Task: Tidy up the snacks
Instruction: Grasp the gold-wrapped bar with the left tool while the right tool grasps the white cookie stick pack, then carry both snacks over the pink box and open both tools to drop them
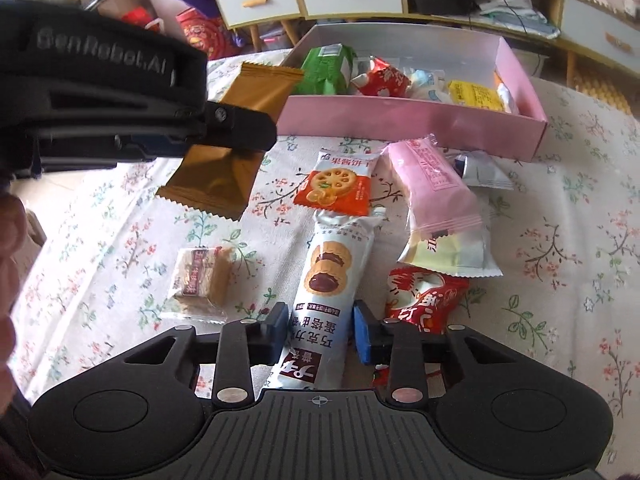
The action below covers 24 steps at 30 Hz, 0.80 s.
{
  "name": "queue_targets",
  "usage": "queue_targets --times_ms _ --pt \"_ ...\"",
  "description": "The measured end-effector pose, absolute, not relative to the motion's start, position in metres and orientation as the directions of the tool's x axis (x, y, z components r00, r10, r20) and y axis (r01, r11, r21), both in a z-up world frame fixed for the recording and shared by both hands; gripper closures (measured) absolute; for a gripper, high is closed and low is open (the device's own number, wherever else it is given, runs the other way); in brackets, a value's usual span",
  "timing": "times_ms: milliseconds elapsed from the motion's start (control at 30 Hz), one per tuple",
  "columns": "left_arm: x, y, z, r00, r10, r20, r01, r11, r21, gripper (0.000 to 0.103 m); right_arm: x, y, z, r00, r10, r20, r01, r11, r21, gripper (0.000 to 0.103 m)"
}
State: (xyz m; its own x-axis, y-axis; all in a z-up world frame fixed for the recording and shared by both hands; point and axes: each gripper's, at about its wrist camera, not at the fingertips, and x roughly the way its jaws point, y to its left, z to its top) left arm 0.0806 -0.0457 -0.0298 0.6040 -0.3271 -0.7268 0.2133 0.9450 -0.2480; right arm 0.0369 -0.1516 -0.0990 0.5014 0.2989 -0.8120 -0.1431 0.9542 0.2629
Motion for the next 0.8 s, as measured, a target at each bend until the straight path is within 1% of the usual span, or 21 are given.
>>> queue_targets --times_ms 200,533,800 --pt "0.081 -0.046 -0.029 0.609 -0.319 -0.726 0.222 0.948 -0.230 0.082 0.036 -0.161 -0.083 0.495 0.392 -0.776 -0.117 0.915 0.387 0.073" --pt "0.081 -0.045 -0.026 0.629 -0.299 -0.717 0.219 0.954 -0.206 0.082 0.042 -0.181 -0.074 0.478 0.465 -0.745 -0.052 0.862 0.505 0.074" --pt "0.080 -0.048 -0.026 0.642 -0.255 -0.723 0.227 0.964 -0.138 0.082 0.045 -0.198 -0.071 0.484 0.461 -0.743 -0.011 0.853 0.522 0.074"
